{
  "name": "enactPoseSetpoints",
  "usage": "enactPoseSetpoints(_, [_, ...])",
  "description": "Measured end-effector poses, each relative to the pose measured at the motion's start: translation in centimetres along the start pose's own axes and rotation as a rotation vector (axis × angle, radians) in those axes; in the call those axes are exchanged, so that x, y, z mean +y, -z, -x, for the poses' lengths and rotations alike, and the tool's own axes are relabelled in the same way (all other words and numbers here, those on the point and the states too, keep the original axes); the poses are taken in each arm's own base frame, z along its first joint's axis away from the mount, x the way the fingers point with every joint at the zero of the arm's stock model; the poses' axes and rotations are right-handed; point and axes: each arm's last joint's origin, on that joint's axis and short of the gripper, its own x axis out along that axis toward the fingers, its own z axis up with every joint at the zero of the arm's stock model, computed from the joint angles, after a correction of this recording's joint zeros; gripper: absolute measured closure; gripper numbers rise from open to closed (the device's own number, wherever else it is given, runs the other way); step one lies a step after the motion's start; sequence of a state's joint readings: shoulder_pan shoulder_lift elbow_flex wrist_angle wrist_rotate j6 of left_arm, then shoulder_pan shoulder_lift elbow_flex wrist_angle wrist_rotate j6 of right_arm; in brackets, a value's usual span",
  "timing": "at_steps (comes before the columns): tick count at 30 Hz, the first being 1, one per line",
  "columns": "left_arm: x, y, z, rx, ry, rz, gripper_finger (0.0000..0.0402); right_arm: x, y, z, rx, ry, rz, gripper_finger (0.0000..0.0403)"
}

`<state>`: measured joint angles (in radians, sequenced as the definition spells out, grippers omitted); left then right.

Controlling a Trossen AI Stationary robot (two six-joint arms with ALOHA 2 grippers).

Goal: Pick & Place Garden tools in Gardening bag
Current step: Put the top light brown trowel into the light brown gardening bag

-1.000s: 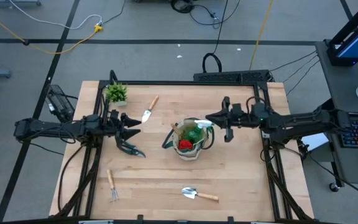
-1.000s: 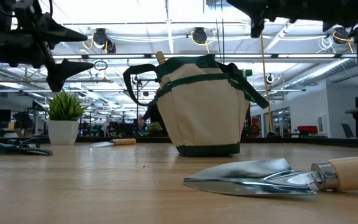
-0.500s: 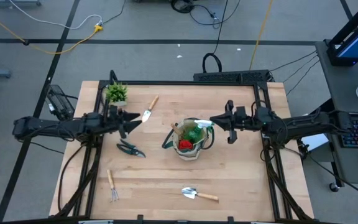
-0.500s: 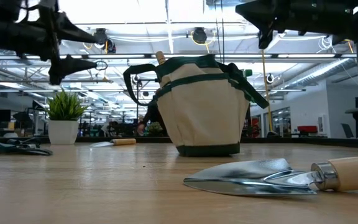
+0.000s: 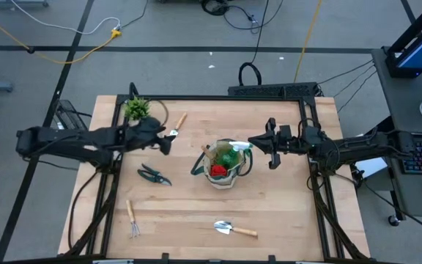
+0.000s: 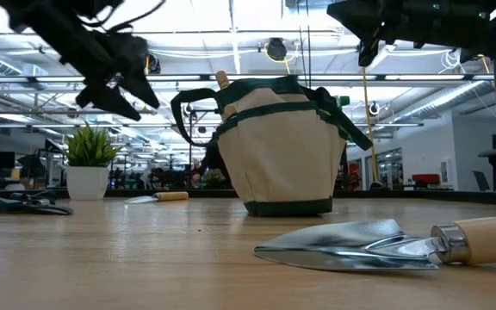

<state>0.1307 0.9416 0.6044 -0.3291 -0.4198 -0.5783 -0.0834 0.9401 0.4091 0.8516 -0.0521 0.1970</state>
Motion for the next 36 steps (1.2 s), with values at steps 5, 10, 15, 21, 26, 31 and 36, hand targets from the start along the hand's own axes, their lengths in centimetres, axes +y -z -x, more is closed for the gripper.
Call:
enactPoseSetpoints(5, [-0.4, -1.5, -2.0, 0.070, -0.081, -0.012, 0.0094, 0.0, 0.0, 0.0, -0.001, 0.000, 0.000, 0.0403])
enactPoseSetpoints(10, [-0.3, -2.9, -4.0, 0.175, -0.129, -0.020, 0.0094, 0.0, 0.0, 0.0, -0.005, -0.001, 0.000, 0.0403])
enactPoseSetpoints(15, [0.6, -4.2, -5.6, 0.260, -0.208, 0.007, 0.0094, 0.0, 0.0, 0.0, -0.005, -0.001, 0.000, 0.0403])
enactPoseSetpoints(21, [1.7, -5.3, -7.6, 0.342, -0.206, 0.059, 0.0094, 0.0, 0.0, 0.0, -0.005, -0.002, 0.000, 0.0403])
enactPoseSetpoints(26, [2.7, -5.0, -9.1, 0.404, -0.215, 0.060, 0.0094, 0.0, 0.0, 0.0, -0.004, -0.002, 0.004, 0.0403])
enactPoseSetpoints(31, [3.5, -4.5, -10.5, 0.465, -0.219, 0.081, 0.0094, 0.0, 0.2, 0.0, 0.024, 0.001, 0.007, 0.0403])
enactPoseSetpoints(36, [3.9, -3.9, -11.6, 0.495, -0.238, 0.085, 0.0094, -0.1, 0.7, 0.0, 0.070, 0.008, 0.024, 0.0403])
